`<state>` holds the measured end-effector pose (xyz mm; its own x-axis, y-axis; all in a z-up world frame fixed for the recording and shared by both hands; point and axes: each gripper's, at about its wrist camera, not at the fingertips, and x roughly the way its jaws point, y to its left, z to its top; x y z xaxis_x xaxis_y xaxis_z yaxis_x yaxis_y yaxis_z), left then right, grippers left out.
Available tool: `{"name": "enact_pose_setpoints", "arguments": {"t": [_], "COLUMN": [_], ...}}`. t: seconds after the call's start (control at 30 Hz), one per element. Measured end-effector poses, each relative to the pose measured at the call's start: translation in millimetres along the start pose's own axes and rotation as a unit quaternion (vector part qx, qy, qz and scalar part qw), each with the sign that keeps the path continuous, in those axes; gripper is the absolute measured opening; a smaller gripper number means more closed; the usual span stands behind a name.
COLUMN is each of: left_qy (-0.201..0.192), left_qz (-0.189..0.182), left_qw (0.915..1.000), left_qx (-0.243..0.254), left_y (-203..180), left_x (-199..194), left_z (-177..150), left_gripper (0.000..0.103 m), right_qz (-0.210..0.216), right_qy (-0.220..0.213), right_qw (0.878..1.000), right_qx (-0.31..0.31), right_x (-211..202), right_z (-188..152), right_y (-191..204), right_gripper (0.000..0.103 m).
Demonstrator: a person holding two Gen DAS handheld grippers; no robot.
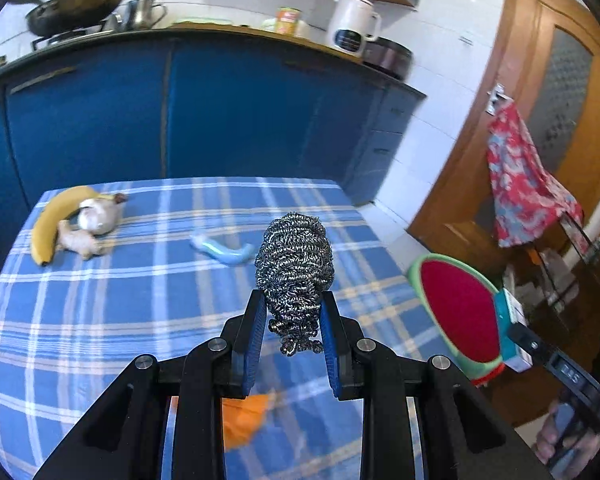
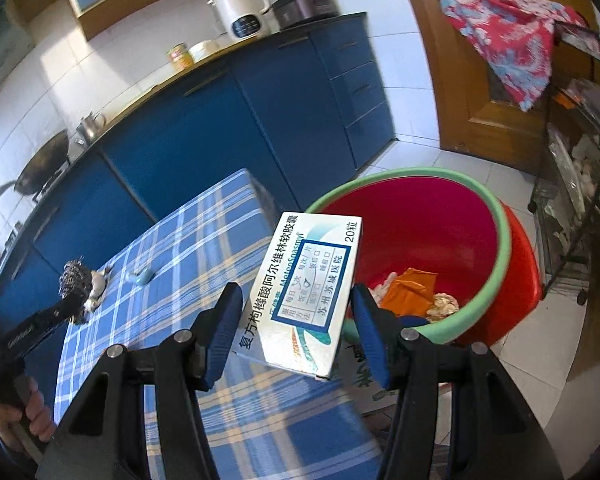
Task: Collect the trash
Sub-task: 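Carry the scrubber and medicine box over the red bucket, then open the right tool, then the left tool, dropping box and scrubber into the bucket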
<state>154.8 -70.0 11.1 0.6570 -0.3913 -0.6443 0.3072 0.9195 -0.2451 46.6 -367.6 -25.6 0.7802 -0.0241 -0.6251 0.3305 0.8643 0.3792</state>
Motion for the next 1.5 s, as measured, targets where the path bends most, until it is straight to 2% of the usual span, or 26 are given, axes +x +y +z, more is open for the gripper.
{"name": "enact_pose_setpoints", "arguments": {"t": [0.4,0.6,1.03,1.27,1.37,1.43,1.5], "left_qy": [0.035,0.058,0.095,0.119,0.122,0.123,0.122], "left_qz": [-0.05,-0.061,-0.077,-0.086,-0.081,-0.08,-0.077], "left_qw": [0.9971,0.994,0.9857,0.9782,0.975,0.9736,0.9737], "left_qx": [0.046,0.07,0.116,0.147,0.167,0.174,0.176], "left_y": [-70,-100,-156,-196,-210,-216,-219], "left_x": [25,47,90,121,132,135,136], "left_z": [-5,-10,-17,-27,-31,-32,-32], "left_gripper": [0.027,0.027,0.027,0.028,0.031,0.038,0.054], "right_qz": [-0.031,-0.038,-0.026,-0.031,-0.034,-0.037,-0.039], "right_qy": [0.013,0.018,-0.021,-0.031,-0.033,-0.033,-0.032], "right_qw": [0.998,0.997,0.996,0.993,0.992,0.992,0.991], "right_qx": [0.054,0.068,0.086,0.109,0.117,0.12,0.123], "right_x": [25,36,3,-13,-16,-17,-17], "right_z": [8,12,11,7,5,3,1], "right_y": [-62,-85,-112,-131,-139,-143,-147], "right_gripper": [0.058,0.059,0.061,0.061,0.061,0.061,0.061]}}
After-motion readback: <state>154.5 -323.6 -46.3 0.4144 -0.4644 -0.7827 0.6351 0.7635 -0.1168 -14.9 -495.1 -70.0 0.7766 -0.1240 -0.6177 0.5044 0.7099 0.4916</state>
